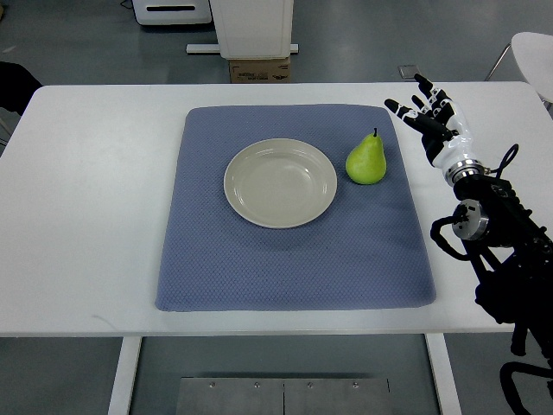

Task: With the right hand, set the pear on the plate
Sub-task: 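Move the right hand toward the green pear beside the plate, then close the right hand fingers around the green pear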

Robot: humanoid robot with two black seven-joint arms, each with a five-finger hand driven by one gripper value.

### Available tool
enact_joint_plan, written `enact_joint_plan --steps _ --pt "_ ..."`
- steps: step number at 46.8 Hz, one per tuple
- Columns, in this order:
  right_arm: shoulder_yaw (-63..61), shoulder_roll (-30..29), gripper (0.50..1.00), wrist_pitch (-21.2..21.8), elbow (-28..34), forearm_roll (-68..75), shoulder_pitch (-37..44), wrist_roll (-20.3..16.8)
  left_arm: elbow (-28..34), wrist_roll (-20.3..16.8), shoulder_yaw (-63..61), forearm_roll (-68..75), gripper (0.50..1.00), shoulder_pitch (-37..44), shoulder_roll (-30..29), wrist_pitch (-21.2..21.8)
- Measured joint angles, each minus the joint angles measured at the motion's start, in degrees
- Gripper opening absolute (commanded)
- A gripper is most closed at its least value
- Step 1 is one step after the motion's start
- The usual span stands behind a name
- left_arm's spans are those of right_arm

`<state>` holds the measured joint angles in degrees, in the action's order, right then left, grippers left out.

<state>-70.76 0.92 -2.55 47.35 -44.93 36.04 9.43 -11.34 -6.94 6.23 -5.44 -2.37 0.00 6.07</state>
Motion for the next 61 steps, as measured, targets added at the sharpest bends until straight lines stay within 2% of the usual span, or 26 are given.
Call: enact_joint_plan --steps 17,31,61 --pt "5.66 1.91 1.000 -0.06 -0.99 -0.33 -0.51 0.96 0.00 -0.01 -0.03 0.01 1.000 0.00 0.00 -0.02" --pt "13.83 3.05 1.000 -0.13 -5.84 -0.23 1.03 8.71 0.00 0.00 -0.04 0.01 1.000 0.00 0.00 -0.02" --pt "20.08 3.07 0.998 -0.19 -7.49 -0.28 1.85 12.75 0.00 -0.01 -0.02 -0.02 1.000 0.00 0.00 0.00"
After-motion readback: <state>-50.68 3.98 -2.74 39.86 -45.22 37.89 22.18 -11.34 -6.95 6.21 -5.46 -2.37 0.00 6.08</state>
